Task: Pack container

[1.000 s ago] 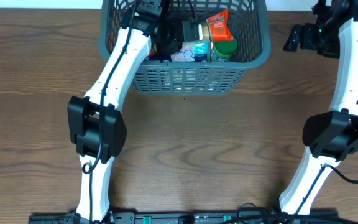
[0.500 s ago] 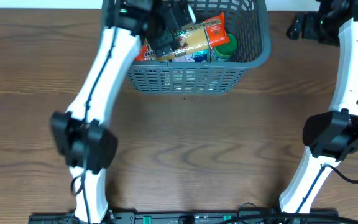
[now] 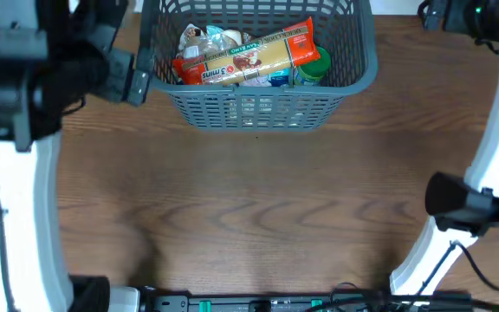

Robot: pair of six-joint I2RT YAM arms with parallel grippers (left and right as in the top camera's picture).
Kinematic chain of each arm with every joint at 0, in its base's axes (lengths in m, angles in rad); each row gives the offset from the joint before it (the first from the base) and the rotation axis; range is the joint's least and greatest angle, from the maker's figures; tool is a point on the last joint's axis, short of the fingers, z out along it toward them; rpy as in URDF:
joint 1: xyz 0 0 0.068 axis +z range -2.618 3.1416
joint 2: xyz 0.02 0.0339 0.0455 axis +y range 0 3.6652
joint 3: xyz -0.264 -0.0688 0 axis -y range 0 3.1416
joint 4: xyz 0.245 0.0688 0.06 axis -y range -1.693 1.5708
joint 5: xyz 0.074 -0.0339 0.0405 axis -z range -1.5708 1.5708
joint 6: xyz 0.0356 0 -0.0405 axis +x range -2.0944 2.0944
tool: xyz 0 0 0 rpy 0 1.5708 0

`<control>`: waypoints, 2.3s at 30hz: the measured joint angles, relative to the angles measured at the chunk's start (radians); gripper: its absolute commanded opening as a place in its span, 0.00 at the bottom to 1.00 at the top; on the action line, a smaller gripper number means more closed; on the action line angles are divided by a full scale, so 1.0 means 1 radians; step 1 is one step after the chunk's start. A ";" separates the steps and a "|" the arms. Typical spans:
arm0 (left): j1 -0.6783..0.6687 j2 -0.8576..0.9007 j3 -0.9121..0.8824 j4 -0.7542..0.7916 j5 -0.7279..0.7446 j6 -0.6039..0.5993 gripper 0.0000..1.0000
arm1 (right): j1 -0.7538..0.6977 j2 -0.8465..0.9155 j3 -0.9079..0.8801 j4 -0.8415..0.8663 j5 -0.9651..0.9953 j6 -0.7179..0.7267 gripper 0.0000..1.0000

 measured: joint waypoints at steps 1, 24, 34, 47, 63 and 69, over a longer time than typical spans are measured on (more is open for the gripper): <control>0.000 -0.029 -0.020 -0.001 -0.005 -0.005 0.99 | 0.000 -0.027 0.002 -0.019 0.000 0.003 0.99; 0.000 -0.687 -1.117 0.505 -0.034 -0.047 0.98 | 0.420 -0.253 -0.022 -0.237 0.191 0.115 0.99; 0.000 -0.785 -1.241 0.575 -0.033 -0.047 0.98 | 0.498 -0.491 -0.437 -0.173 0.298 0.189 0.99; 0.000 -0.790 -1.246 0.581 -0.033 -0.044 0.98 | 0.526 -1.086 -1.461 0.279 0.314 0.217 0.99; 0.000 -0.790 -1.246 0.573 -0.033 -0.044 0.98 | 0.526 -1.327 -1.783 0.436 0.307 0.157 0.99; 0.000 -0.790 -1.246 0.573 -0.033 -0.044 0.99 | 0.526 -1.327 -1.784 0.434 0.306 0.157 0.99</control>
